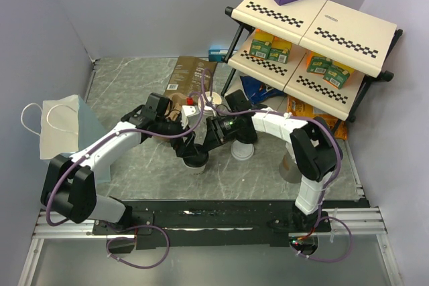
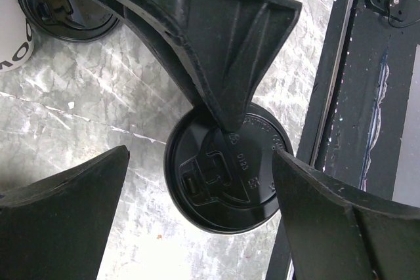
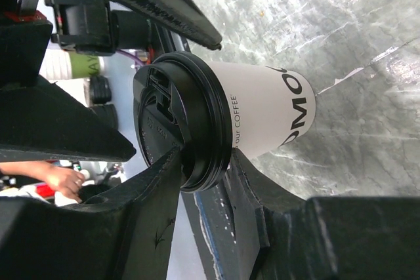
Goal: Pack the takeout coffee
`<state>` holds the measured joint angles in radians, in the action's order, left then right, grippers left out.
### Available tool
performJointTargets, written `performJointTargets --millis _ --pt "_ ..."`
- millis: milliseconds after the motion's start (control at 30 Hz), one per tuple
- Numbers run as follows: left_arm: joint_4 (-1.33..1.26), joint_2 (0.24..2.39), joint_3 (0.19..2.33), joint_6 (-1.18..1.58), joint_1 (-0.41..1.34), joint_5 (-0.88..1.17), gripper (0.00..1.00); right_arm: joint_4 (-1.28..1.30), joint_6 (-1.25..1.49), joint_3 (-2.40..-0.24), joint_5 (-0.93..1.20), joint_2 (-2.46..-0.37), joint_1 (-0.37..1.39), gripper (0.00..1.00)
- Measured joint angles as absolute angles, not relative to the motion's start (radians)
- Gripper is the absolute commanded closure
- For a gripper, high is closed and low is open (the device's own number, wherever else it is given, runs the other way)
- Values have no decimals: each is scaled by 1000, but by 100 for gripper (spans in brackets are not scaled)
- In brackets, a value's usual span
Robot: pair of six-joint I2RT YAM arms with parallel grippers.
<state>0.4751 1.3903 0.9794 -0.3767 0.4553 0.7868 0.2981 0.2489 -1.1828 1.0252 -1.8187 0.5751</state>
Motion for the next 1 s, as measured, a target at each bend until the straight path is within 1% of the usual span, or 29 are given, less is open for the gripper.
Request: performJointTargets --millis 333,667,800,1000 --pt "485 1382 969 -379 455 773 4 350 174 -1203 984 -1803 596 55" --pt "538 1291 951 -382 445 754 1 413 95 -1241 919 -1792 639 53" --pt "580 1242 935 -389 396 754 0 431 67 -1245 891 -1776 648 52" --pt "680 1188 916 -426 260 756 1 454 38 -1250 854 -1762 662 51"
